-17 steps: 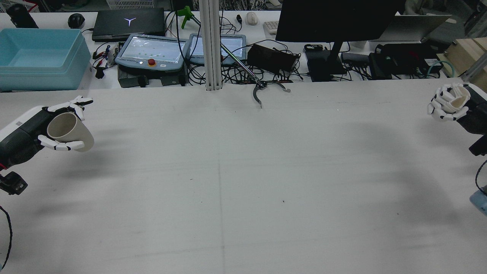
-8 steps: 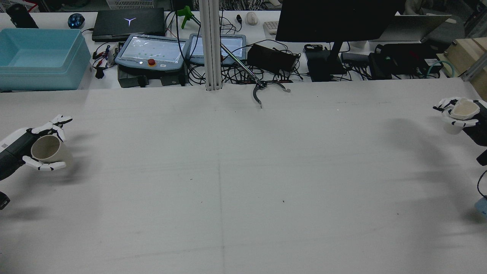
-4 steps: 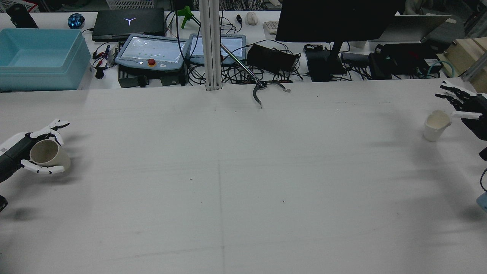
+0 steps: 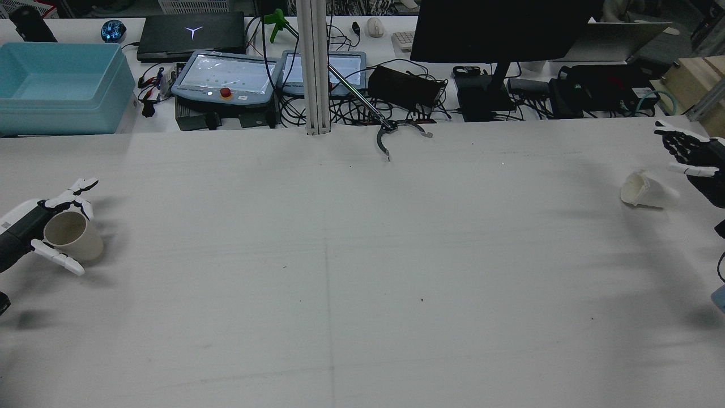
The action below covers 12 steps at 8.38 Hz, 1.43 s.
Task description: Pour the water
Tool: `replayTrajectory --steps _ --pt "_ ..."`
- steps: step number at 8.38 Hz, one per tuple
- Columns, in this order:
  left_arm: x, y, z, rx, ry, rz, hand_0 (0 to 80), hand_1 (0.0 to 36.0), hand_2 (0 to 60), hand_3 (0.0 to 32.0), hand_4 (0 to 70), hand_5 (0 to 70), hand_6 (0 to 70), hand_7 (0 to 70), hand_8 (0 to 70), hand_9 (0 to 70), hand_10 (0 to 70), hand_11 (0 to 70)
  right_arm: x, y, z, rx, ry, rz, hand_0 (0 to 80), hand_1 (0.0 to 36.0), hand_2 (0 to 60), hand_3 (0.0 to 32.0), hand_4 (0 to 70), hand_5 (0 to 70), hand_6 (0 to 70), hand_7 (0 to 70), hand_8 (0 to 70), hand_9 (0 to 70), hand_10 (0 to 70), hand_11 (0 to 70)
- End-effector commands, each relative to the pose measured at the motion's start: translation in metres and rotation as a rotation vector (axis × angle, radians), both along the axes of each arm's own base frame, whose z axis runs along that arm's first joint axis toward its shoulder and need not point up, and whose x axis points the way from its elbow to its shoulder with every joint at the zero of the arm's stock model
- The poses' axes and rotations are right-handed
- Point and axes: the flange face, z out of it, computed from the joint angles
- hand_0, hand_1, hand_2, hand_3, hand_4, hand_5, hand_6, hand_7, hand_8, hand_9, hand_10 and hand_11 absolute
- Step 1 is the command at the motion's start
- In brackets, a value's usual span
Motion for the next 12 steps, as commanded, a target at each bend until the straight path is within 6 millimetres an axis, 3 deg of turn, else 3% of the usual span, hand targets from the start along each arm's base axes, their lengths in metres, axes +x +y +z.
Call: replayTrajectory --steps 1,5,7,8,9,10,11,12 --pt "0.0 0.0 0.0 -0.008 -0.005 0.0 56.5 14.8 0.0 0.0 31.2 16.4 4.0 10.8 0.0 0.7 0.0 0.0 0.003 -0.001 -0.001 0.003 -0.001 0.004 55.7 22.3 14.6 0.0 15.9 20.6 10.8 8.6 3.3 5.2 0.0 0.3" --pt "-0.008 0.003 0.001 -0.023 0.017 0.0 55.8 14.9 0.0 0.0 17.7 5.9 2.5 9.1 0.0 0.4 0.0 0.0 -0.003 -0.008 -0.013 0.028 0.001 -0.014 56.0 23.2 17.9 0.0 16.7 21.4 11.4 9.7 3.5 5.5 0.0 0.0" --pt "-0.036 0.022 0.022 -0.09 0.067 0.003 55.3 14.3 0.0 0.0 14.4 5.0 1.9 8.8 0.0 0.3 0.0 0.0 -0.001 -0.009 -0.015 0.031 -0.001 -0.009 56.2 23.6 19.0 0.0 17.3 22.1 12.1 10.7 3.7 5.8 0.0 0.0" --pt "-0.08 0.014 -0.002 -0.111 0.103 -0.06 55.2 14.2 0.0 0.0 14.2 5.0 1.9 8.6 0.0 0.3 0.0 0.0 0.007 -0.017 -0.033 0.065 -0.01 0.009 56.4 23.7 19.2 0.0 17.5 22.4 12.3 11.2 3.8 5.9 0.0 0.0" --pt "-0.118 0.012 -0.04 -0.096 0.113 -0.074 55.3 14.3 0.0 0.0 16.1 4.9 3.2 9.0 0.0 0.4 0.0 0.0 0.013 -0.024 -0.055 0.105 -0.017 0.019 57.2 24.0 19.3 0.0 18.5 22.9 13.0 10.7 5.4 7.9 0.0 0.0" --pt "-0.171 0.014 -0.057 -0.076 0.105 -0.075 53.9 12.5 0.0 0.0 17.0 2.2 5.6 11.4 0.1 0.8 0.0 0.0 0.032 -0.018 -0.059 0.116 -0.014 0.033 55.8 23.0 21.0 0.0 20.2 24.0 14.2 12.0 5.3 7.7 0.0 0.0" --pt "-0.222 0.008 -0.059 -0.096 0.136 -0.072 51.4 7.8 0.0 0.0 18.8 2.4 7.1 13.2 0.4 1.2 0.0 0.0 0.058 -0.022 -0.078 0.127 -0.017 0.056 54.1 21.4 21.4 0.0 23.0 25.4 15.4 14.0 5.3 7.7 0.0 0.0" --pt "-0.22 0.005 -0.061 -0.139 0.234 -0.036 49.7 2.0 0.0 0.0 23.8 6.3 8.9 16.0 0.8 1.8 0.0 0.0 0.092 -0.022 -0.103 0.071 -0.021 0.1 54.5 22.0 24.1 0.0 26.5 28.5 17.2 17.4 6.0 8.9 0.0 0.0"
